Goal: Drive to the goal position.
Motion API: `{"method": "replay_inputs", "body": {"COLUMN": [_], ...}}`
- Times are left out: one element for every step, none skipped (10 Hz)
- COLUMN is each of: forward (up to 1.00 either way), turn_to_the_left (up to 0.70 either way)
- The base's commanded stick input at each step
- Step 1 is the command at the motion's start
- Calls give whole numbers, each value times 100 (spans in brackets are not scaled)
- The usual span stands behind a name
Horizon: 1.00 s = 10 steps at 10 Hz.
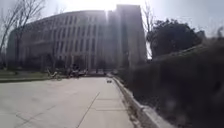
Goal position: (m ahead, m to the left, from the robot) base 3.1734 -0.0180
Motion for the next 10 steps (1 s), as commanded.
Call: {"method": "replay_inputs", "body": {"forward": [100,100,100,100,100,100,100,100,100,100], "turn_to_the_left": [16,19,15,12,8,4,1,0,0,0]}}
